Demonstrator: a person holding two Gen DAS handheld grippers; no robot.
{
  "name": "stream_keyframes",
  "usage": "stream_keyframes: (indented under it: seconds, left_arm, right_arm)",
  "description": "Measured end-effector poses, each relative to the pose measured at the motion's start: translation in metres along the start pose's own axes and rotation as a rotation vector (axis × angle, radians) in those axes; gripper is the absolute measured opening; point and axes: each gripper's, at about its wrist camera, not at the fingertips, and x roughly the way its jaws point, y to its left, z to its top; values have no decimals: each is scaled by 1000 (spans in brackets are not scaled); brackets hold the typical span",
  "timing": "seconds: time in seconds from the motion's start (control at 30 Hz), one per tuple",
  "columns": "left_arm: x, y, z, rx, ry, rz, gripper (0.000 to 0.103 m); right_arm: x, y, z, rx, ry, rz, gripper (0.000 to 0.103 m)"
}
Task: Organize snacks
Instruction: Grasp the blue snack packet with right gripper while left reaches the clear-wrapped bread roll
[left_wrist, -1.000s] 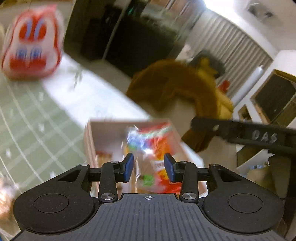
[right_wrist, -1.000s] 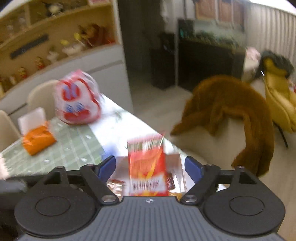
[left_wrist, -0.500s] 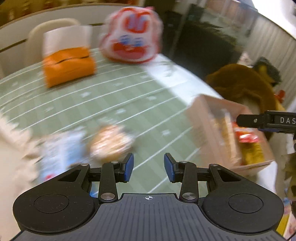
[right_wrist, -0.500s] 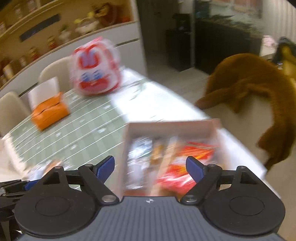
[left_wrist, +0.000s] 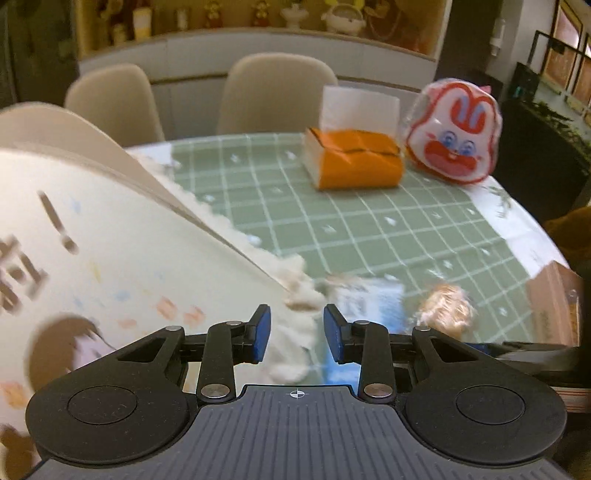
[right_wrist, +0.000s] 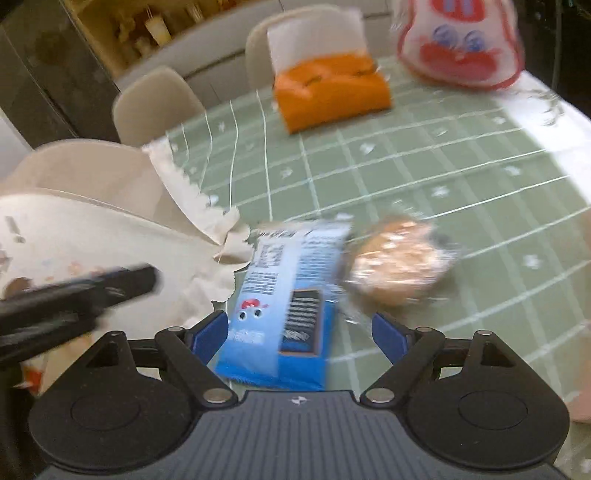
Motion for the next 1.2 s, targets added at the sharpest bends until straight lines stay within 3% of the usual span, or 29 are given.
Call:
stream_keyframes:
  seconds: [0.1, 0.2, 0.3, 0.37, 0.4, 0.43, 0.5, 0.7, 0.83, 0.93, 1.07, 1.2]
  left_arm:
    - [-1, -1, 6, 34, -26, 35, 36]
    - [2, -2, 10, 36, -26, 25, 36]
    - [7, -7, 13, 47, -16, 8, 35]
    - [10, -9, 13, 48, -11, -4, 35]
    - [11, -9, 14, 45, -10, -14, 35]
    - [13, -10, 15, 39, -9, -28, 35]
    - [16, -12, 15, 33, -9, -56, 35]
    - [38, -45, 20, 93, 19, -246, 35]
    - [57, -92, 31, 139, 19, -393, 35]
    - [68, -134, 37, 198, 32, -441, 35]
    - [79, -183, 29, 233, 123, -382, 35]
    - [75, -199, 13, 191, 172, -321, 36]
  right_arm:
    - [26, 10, 0, 4, 10, -49, 88]
    - [35, 20, -5, -44, -15, -100, 103]
    - [39, 28, -12, -158, -28, -157, 103]
    - [35, 31, -21, -216, -39, -157, 98]
    - [30, 30, -25, -238, -47, -157, 87]
    - [21, 28, -29, -255, -50, -150, 83]
    - [9, 18, -39, -248, -30, -121, 81]
    - [-42, -40, -88, -175, -44, -161, 81]
    - [-80, -80, -120, -74, -52, -210, 81]
    - [-101, -104, -139, -8, -58, -237, 81]
    - [-112, -126, -156, 50, -81, -295, 90]
    - [-114, -135, -167, 86, -109, -354, 100]
